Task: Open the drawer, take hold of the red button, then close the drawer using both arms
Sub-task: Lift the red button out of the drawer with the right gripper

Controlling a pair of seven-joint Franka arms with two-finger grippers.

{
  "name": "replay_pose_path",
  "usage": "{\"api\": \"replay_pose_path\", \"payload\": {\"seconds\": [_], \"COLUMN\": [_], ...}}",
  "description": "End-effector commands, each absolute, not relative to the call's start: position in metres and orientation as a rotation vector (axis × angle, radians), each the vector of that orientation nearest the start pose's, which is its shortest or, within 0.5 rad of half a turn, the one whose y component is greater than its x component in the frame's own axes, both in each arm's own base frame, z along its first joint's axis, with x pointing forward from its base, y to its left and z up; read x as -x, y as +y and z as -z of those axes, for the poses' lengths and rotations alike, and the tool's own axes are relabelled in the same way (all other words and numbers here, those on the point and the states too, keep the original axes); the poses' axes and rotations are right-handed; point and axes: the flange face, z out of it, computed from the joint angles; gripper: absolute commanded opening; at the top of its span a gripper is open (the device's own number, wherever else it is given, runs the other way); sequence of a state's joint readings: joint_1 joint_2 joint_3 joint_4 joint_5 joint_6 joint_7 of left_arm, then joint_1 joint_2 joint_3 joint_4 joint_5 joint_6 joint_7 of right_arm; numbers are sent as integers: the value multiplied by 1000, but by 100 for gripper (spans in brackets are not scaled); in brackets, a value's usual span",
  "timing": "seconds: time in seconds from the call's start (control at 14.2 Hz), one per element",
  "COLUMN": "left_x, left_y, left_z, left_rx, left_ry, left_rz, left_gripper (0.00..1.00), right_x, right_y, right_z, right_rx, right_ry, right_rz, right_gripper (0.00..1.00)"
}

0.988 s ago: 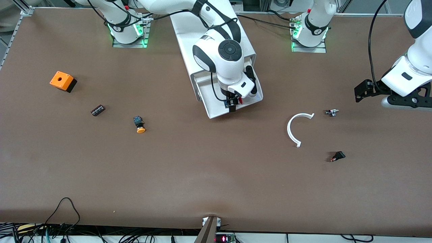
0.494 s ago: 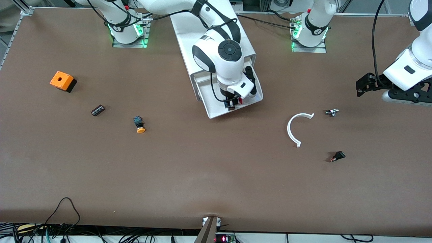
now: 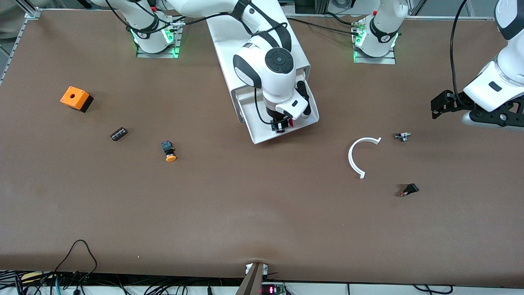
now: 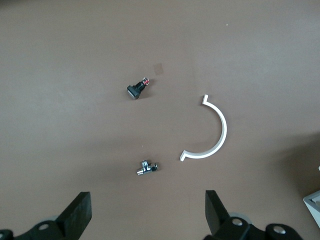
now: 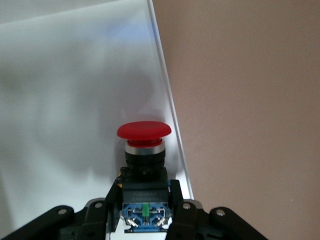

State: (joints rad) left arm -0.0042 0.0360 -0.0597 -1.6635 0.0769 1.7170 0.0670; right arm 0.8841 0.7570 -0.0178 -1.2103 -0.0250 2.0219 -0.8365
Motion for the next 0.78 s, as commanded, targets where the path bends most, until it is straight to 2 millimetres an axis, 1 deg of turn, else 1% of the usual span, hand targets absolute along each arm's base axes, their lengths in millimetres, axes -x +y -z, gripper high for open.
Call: {"api": "replay_pose_path", "payload": {"seconds": [0.0,0.21,0.42,0.49,0.56,0.71], "left_x": [-583,-585,-584,-583,-583,-583], "left_y": [-32,-34,-34,-33,-34,-34], "left_z": [-570,-569,-568,-567,-567,-567], "left_rx": [3058,3057,3059,3061,3062,3062], "left_ry": [236,239,239,240,240,240], "left_rz": [47,54,38,33,33,33], "left_gripper": [100,100,100,100,100,100], "right_x": [-488,-487,-487,-488,-489,-492], "right_y": [582,584,585,587,588,584], "right_z": [-337,-337,-341,-353,-371,-392], "right_rx": [-2009,-2009,-2011,-2009,-2013,-2015], "right_ry": [2338,2338,2338,2339,2335,2325], "right_rz": [-85,-85,-99,-132,-173,-215], "right_gripper": [23,17,17,17,16,15]}}
